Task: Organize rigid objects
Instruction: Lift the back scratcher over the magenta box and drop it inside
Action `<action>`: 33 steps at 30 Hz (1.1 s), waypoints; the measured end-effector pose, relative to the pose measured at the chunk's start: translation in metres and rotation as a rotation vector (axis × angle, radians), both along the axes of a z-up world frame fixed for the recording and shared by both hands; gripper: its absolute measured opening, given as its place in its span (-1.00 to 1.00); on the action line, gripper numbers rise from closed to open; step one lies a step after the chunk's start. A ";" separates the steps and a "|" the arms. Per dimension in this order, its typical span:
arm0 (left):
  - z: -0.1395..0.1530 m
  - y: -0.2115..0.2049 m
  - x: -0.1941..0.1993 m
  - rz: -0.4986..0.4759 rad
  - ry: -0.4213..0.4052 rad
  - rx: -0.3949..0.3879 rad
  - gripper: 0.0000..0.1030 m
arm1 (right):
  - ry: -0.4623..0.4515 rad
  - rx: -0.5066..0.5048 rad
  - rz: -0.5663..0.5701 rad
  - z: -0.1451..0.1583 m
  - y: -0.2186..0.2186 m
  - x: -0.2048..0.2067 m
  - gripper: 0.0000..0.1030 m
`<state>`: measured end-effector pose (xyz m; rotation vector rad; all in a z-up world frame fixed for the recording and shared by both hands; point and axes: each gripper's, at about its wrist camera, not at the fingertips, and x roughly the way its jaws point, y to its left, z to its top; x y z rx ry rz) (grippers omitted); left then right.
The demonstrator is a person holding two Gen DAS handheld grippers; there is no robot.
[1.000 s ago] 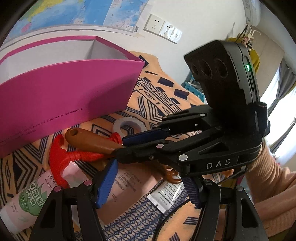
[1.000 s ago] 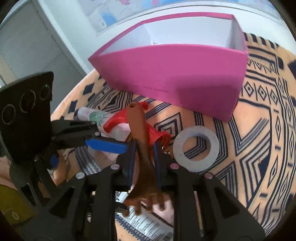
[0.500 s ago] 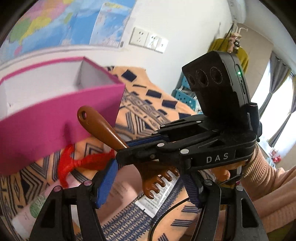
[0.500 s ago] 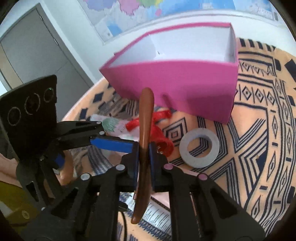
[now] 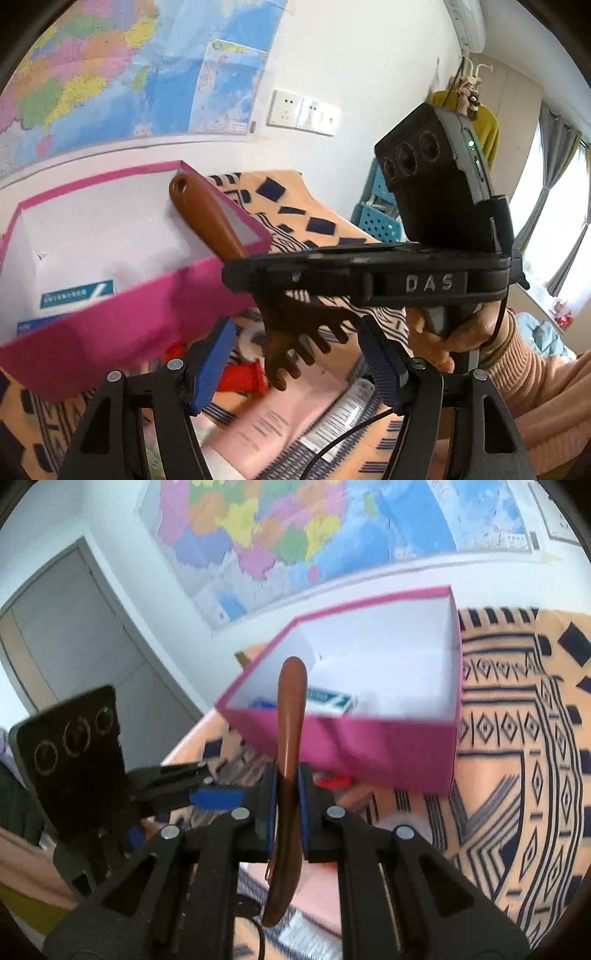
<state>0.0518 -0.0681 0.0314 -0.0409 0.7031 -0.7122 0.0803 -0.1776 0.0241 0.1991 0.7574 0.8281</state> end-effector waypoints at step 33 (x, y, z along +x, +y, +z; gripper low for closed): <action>-0.006 0.047 0.095 0.370 0.082 0.152 -0.15 | 0.106 0.175 -0.319 -0.013 -0.006 0.101 -0.65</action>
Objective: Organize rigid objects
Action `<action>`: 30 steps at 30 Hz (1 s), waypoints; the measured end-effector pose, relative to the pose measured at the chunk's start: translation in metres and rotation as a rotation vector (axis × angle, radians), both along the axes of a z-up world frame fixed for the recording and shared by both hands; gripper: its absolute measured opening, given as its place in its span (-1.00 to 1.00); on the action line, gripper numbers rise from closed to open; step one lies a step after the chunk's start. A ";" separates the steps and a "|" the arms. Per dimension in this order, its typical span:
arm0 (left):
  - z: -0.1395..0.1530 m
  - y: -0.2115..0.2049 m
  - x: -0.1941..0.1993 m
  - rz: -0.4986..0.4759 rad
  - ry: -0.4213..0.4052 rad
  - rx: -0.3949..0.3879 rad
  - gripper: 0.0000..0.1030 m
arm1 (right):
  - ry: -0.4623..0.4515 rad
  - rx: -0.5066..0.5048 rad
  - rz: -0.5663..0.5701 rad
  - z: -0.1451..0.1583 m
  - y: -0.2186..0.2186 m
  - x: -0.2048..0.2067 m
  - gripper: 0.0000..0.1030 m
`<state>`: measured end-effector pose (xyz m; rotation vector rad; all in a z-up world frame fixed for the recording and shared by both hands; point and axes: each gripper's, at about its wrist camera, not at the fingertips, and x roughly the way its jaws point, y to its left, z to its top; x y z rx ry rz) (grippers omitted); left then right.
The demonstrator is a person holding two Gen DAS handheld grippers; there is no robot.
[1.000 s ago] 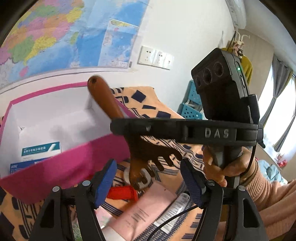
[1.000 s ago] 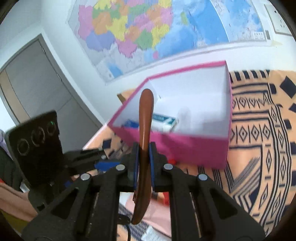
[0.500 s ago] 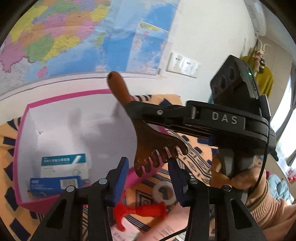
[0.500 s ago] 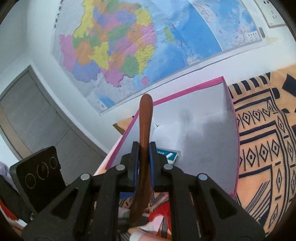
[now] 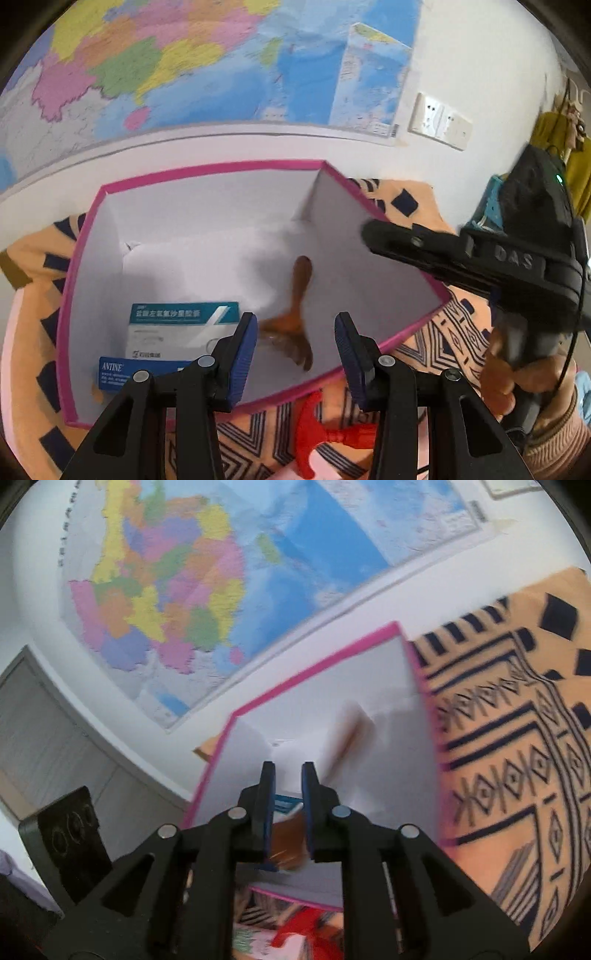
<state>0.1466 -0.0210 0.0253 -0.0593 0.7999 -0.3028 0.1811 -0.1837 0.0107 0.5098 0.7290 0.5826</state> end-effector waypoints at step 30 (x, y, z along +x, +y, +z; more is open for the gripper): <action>-0.048 0.015 -0.062 -0.082 0.063 -0.115 0.13 | 0.060 -0.221 0.194 -0.066 -0.009 -0.119 -0.22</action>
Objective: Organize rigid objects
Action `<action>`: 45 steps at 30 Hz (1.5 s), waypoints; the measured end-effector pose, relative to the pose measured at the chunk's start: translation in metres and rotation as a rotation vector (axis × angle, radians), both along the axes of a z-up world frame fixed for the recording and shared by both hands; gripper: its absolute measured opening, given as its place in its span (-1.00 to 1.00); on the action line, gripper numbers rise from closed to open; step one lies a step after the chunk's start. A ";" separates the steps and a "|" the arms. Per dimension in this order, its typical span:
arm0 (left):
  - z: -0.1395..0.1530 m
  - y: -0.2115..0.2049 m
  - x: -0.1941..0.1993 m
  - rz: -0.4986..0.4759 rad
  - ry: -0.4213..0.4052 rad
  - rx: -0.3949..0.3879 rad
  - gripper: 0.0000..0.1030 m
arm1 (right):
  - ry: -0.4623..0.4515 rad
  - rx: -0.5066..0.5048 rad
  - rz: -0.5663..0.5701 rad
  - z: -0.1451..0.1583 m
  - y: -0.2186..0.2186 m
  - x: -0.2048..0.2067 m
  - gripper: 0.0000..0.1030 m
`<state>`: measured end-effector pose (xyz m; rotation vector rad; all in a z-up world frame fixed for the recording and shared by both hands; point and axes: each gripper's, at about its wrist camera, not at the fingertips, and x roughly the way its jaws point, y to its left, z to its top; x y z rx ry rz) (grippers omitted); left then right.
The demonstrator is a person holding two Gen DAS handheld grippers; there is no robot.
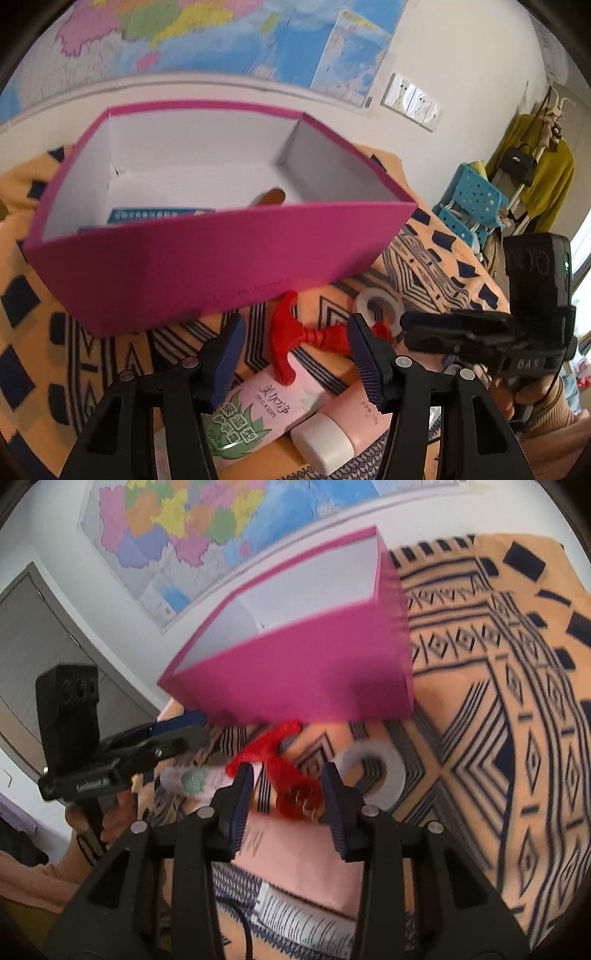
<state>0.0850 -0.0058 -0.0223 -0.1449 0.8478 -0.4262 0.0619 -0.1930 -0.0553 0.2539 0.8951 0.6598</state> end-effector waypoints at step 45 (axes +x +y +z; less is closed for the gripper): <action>-0.022 -0.019 -0.002 -0.080 0.086 0.017 0.07 | -0.077 -0.125 0.010 -0.004 0.024 -0.005 -0.49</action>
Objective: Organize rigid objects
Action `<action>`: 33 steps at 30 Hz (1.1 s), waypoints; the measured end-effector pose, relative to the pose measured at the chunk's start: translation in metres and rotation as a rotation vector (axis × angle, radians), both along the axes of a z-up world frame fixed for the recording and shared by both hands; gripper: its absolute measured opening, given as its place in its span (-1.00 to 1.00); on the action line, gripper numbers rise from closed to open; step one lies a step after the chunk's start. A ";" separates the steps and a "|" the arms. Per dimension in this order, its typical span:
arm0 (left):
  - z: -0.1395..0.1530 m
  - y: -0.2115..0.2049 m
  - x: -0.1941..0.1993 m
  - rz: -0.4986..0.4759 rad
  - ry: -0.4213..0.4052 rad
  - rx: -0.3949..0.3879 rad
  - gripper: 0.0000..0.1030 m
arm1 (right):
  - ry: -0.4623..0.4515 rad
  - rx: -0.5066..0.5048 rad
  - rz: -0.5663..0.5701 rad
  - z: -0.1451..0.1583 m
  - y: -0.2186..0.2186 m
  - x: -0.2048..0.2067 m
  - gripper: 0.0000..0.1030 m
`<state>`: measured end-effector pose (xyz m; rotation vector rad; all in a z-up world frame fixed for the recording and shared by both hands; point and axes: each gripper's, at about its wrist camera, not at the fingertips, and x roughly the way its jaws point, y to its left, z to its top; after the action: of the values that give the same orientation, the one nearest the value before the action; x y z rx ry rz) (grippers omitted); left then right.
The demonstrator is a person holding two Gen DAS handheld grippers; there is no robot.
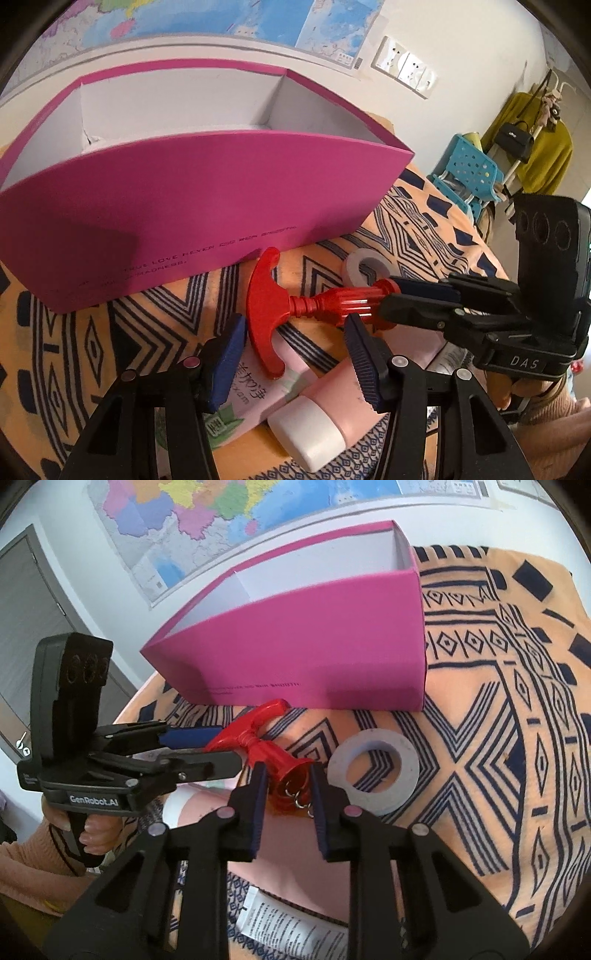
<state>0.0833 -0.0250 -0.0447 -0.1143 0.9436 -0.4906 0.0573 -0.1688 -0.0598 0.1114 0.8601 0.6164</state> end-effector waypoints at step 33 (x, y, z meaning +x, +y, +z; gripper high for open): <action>0.085 -0.015 -0.054 0.010 -0.244 -0.014 0.07 | -0.233 0.005 0.055 0.082 -0.013 -0.021 -0.51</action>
<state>0.0296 -0.0396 0.0407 -0.0704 0.7004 -0.4897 0.0364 -0.1821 0.0223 0.0196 0.6378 0.6685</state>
